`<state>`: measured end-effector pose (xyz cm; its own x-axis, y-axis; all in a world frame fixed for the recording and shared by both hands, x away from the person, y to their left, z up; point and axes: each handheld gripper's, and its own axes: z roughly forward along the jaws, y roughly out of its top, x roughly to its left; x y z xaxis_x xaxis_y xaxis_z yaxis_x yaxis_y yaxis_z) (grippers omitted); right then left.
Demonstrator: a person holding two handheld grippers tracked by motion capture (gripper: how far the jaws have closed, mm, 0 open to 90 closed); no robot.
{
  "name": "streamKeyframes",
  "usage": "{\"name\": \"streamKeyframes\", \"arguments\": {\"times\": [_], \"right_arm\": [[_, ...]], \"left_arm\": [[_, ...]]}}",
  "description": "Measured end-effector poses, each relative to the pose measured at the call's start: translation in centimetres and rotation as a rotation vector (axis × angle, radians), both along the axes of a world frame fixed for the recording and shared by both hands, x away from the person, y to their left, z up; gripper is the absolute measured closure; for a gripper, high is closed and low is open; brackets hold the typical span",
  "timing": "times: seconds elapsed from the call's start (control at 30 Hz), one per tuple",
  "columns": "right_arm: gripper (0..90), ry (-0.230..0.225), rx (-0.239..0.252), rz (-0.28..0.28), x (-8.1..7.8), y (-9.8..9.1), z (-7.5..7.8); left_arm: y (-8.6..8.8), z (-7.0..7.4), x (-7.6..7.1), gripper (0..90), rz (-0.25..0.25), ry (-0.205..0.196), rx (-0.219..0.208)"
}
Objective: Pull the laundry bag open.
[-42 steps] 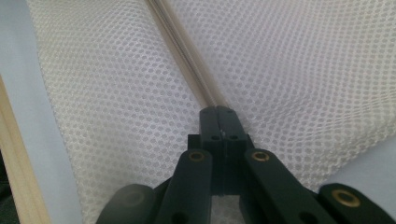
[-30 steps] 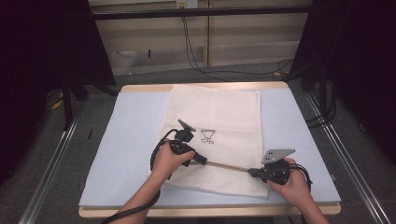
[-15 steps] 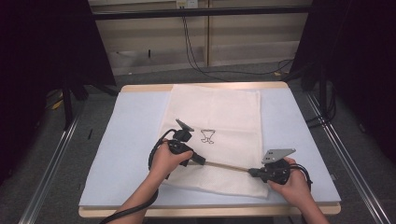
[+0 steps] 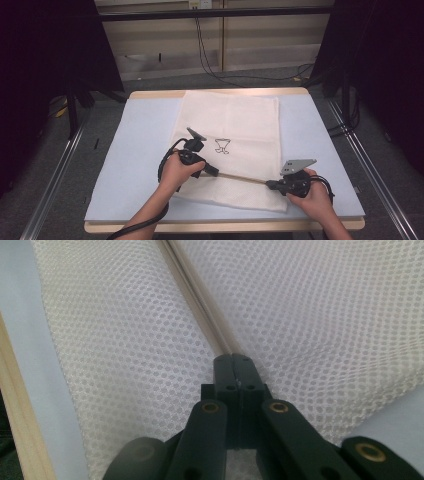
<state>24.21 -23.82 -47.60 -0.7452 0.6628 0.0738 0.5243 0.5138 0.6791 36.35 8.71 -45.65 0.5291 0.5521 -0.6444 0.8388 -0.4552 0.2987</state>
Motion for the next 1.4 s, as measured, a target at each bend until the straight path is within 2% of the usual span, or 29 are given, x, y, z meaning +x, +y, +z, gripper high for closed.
{"name": "streamKeyframes", "arguments": {"times": [0.03,0.17,0.33,0.37,0.43,0.47,0.5,0.6,0.83,0.87,0.93,1.0,1.03,1.1,1.13,1.23,1.3,1.4], "right_arm": [[90.0,-0.001,0.001,0.000,0.0,0.0,0.0],[90.0,0.000,0.004,-0.002,0.0,0.0,0.0],[90.0,-0.002,0.005,0.000,0.0,0.0,0.0],[90.0,-0.003,0.005,0.001,0.0,0.0,0.0],[90.0,0.001,0.009,-0.001,0.0,-0.1,-0.1],[90.0,0.000,0.007,-0.001,0.0,-0.1,0.0],[90.0,0.000,0.007,-0.001,0.0,0.0,0.0],[90.0,0.006,0.008,-0.002,0.0,0.0,0.0],[90.0,0.004,0.013,0.001,0.1,-0.1,-0.1],[90.0,0.003,0.012,0.000,0.1,-0.1,-0.1],[90.0,0.005,0.012,0.000,0.1,-0.1,-0.1],[90.0,0.002,0.012,0.001,0.1,-0.1,-0.1],[90.0,0.004,0.011,0.003,0.1,-0.1,-0.1],[90.0,0.009,0.009,0.003,0.1,-0.1,0.0],[90.0,0.011,0.011,0.001,0.1,-0.1,0.0],[90.0,0.006,0.012,0.001,0.1,-0.1,0.0],[90.0,0.006,0.009,0.003,0.1,-0.1,0.0],[90.0,0.005,0.021,0.007,0.1,-0.1,-0.1]], "left_arm": [[0.1,0.0,0.0,87.6,0.010,0.014,-0.022],[0.3,0.1,0.0,87.6,0.004,0.010,-0.014],[0.4,-0.1,0.0,87.6,0.002,0.015,-0.029],[0.7,0.0,0.1,87.6,-0.013,0.023,-0.022],[1.0,-0.1,0.1,87.6,0.003,0.017,-0.021],[1.1,-0.2,0.2,87.6,0.003,0.024,-0.036],[1.2,-0.2,0.1,87.6,0.013,0.019,-0.018],[1.6,-0.2,0.3,87.6,0.006,0.020,-0.033],[1.6,-0.3,0.3,87.5,-0.002,0.024,-0.033],[1.5,-0.3,0.2,87.6,0.008,0.030,-0.027],[1.9,-0.2,0.3,87.6,0.007,0.010,-0.001],[2.5,-0.3,0.4,87.6,0.009,0.038,-0.036],[2.6,-0.2,0.3,87.6,0.019,0.036,-0.019],[3.0,-0.1,0.4,87.6,0.024,0.027,-0.019],[3.1,-0.2,0.4,87.6,0.023,0.034,-0.037],[3.2,-0.1,0.4,87.6,0.022,0.025,-0.018],[3.3,-0.1,0.5,87.6,0.014,0.030,-0.019],[3.8,-0.1,0.6,87.6,0.031,0.032,-0.018]]}}
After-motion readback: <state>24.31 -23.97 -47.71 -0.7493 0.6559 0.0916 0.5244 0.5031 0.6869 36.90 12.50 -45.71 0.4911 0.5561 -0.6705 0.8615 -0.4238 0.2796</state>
